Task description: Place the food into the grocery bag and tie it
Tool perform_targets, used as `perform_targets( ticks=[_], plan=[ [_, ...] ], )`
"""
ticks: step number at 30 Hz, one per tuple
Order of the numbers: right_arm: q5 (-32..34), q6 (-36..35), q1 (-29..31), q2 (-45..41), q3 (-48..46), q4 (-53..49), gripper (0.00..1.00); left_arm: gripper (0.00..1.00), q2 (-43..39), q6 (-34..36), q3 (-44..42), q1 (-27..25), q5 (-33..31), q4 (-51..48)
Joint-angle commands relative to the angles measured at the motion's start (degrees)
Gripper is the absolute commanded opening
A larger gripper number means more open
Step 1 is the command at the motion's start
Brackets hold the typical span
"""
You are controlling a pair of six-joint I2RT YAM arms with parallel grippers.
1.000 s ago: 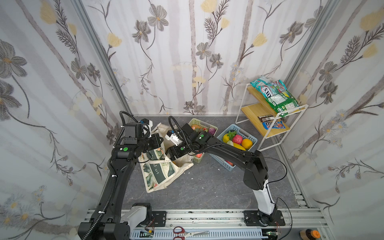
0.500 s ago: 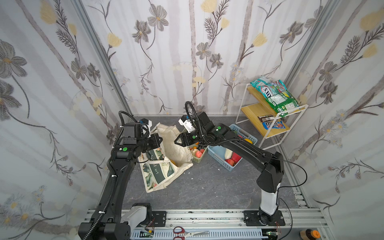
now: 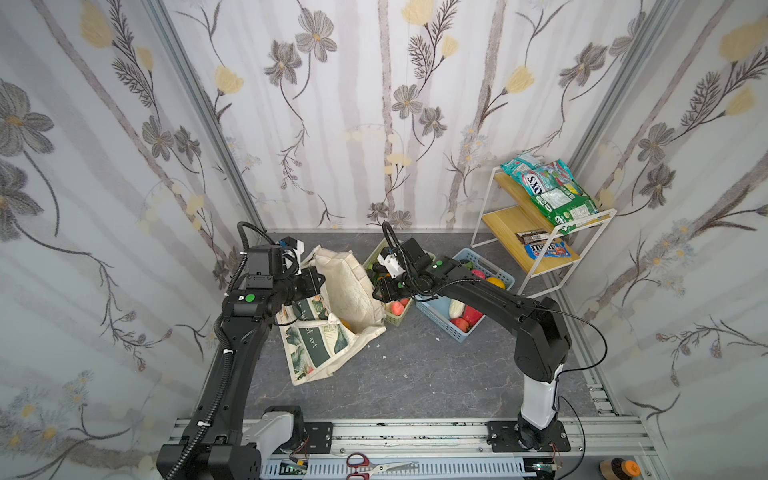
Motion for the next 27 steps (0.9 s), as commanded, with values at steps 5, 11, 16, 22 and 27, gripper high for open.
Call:
perform_targets(
  ticks=[5, 11, 16, 22, 27],
  plan=[
    [-5.03, 2.64, 0.61, 1.38, -1.16, 6.02, 0.41, 0.0, 0.02, 0.63, 0.17, 0.0, 0.91, 1.94],
    [-8.02, 4.26, 0.99, 0.88, -1.26, 8.05, 0.23, 0.0, 0.28, 0.46, 0.29, 0.09, 0.82, 2.37],
    [-9.73, 5.34, 0.99, -0.88, -0.88, 9.4, 0.12, 0.0, 0.46, 0.46, 0.56, 0.17, 0.25, 2.29],
    [-11.42, 6.26, 2.32, -1.93, 1.5, 9.53, 0.08, 0.0, 0.12, -0.3, -0.21, 1.09, -0.59, 3.01],
    [-12.12, 6.83, 4.87, -2.3, 4.77, 9.26, 0.06, 0.0, -0.59, -1.63, -1.26, 2.01, -0.59, 4.04]
  ],
)
